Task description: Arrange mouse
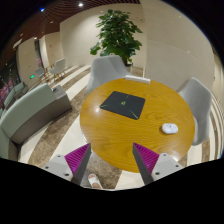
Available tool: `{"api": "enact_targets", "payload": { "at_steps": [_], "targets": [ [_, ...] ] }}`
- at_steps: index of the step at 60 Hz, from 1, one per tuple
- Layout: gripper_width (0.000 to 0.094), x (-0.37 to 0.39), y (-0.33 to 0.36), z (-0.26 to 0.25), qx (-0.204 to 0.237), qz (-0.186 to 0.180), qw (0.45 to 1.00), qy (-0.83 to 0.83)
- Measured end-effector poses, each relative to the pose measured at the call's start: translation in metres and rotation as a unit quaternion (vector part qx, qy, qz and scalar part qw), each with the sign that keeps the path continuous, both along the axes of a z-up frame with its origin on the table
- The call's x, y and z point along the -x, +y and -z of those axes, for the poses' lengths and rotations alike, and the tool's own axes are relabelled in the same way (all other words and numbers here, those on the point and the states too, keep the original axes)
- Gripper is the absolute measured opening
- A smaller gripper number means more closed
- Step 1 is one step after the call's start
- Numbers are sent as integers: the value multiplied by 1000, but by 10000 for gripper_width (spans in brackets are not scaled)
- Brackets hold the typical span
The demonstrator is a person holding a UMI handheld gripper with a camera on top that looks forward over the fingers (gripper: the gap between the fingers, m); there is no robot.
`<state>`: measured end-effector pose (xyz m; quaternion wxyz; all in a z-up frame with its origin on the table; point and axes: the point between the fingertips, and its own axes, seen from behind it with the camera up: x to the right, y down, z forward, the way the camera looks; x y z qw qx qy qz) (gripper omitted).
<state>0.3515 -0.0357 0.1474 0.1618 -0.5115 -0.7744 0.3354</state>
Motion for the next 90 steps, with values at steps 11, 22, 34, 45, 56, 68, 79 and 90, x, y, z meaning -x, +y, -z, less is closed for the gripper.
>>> {"api": "enact_targets", "payload": {
  "at_steps": [11,22,34,45,56,68,79,90],
  "targets": [
    [859,8,39,7,-5,57,998,-9],
    [862,15,111,14,-11,134,991,-15],
    [862,12,176,17,-19,202,979,-9],
    [864,9,207,18,-13,219,976,14],
    [866,20,220,41,-10,221,974,40],
    [864,58,219,64,3,231,971,65],
    [860,110,214,80,3,232,970,76],
    [865,168,203,111,-7,229,971,72]
  ]
}}
